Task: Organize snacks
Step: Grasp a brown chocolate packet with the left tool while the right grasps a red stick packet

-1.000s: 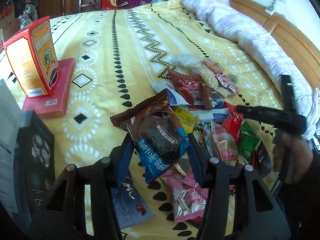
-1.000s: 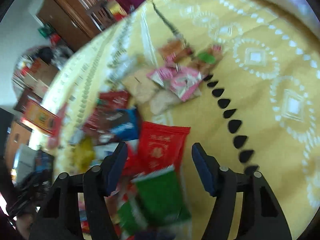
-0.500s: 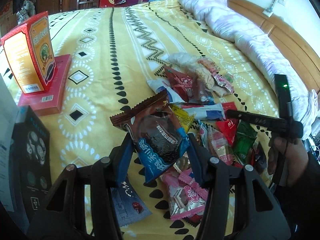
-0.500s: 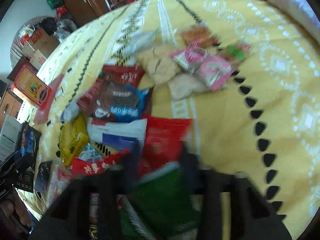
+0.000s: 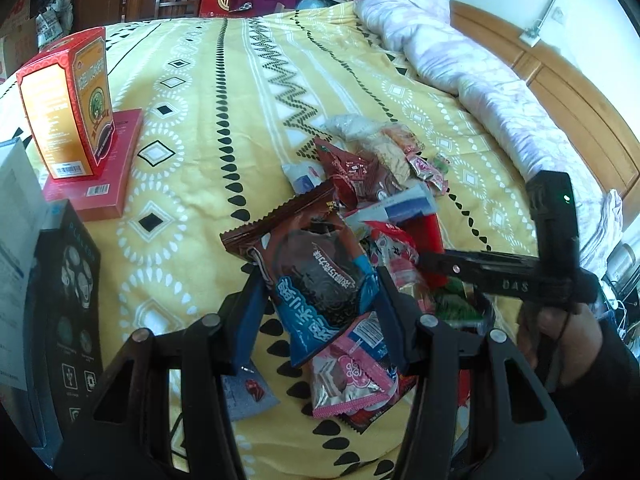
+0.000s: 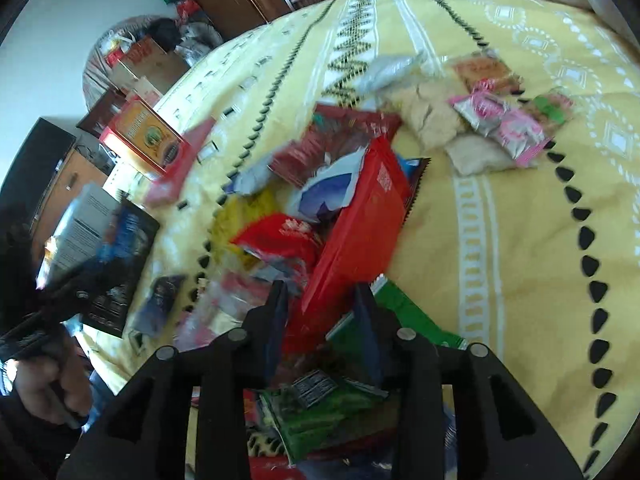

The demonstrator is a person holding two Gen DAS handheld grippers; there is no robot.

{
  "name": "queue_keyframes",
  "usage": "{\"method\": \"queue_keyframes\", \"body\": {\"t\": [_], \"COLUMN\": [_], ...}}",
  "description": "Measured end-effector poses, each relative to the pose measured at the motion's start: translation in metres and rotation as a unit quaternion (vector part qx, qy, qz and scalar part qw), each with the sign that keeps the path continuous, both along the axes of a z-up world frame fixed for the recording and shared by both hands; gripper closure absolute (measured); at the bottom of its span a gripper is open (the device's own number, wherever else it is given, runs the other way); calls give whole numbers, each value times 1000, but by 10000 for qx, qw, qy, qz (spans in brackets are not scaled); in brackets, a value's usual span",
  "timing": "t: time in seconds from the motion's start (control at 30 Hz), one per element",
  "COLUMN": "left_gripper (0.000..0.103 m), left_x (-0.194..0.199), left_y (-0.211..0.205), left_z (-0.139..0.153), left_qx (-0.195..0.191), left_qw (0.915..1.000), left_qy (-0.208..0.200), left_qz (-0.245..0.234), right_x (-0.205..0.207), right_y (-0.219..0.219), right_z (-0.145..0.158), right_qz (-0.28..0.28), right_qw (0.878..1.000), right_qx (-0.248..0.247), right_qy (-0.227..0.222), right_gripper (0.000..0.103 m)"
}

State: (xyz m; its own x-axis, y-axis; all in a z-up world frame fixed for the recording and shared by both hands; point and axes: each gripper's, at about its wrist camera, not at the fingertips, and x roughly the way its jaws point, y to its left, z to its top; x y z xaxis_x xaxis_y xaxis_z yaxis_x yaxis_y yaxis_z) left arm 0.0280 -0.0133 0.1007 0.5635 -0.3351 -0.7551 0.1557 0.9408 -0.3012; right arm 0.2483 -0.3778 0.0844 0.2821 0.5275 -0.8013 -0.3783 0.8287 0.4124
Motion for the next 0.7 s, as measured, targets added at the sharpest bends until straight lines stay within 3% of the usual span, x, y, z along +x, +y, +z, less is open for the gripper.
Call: {"method": "queue_keyframes", "body": {"t": [0.17, 0.3, 0.37, 0.53, 0.6, 0.63, 0.7], "left_gripper": [50, 49, 49, 50, 50, 50, 50], "left_x": [2, 2, 2, 4, 2, 0, -4], "left_y": [3, 1, 1, 6, 9, 9, 10], "left_z": [-7, -11, -13, -20, -16, -12, -4], "left_qx": [-38, -39, -89, -287, -322, -333, -301], "left_qw": [9999, 9999, 9998, 9992, 9993, 9994, 9995], "left_qy": [141, 154, 174, 266, 185, 107, -44], "left_qz": [42, -1, 2, 28, 27, 2, -12], "right_x": [17, 23, 24, 27, 25, 22, 13], "right_y": [-15, -32, -40, -44, -44, -44, -47], "right_z": [-12, -20, -28, -31, -24, -18, -5], "right_qz": [-530, -873, -982, -1041, -1018, -974, -954], "right_qw": [9979, 9956, 9946, 9938, 9941, 9942, 9937], "right_qx": [368, 337, 327, 381, 357, 406, 421], "right_qy": [8, -5, 81, 34, -75, -187, -405], "right_gripper": [56, 55, 47, 47, 62, 78, 83]}}
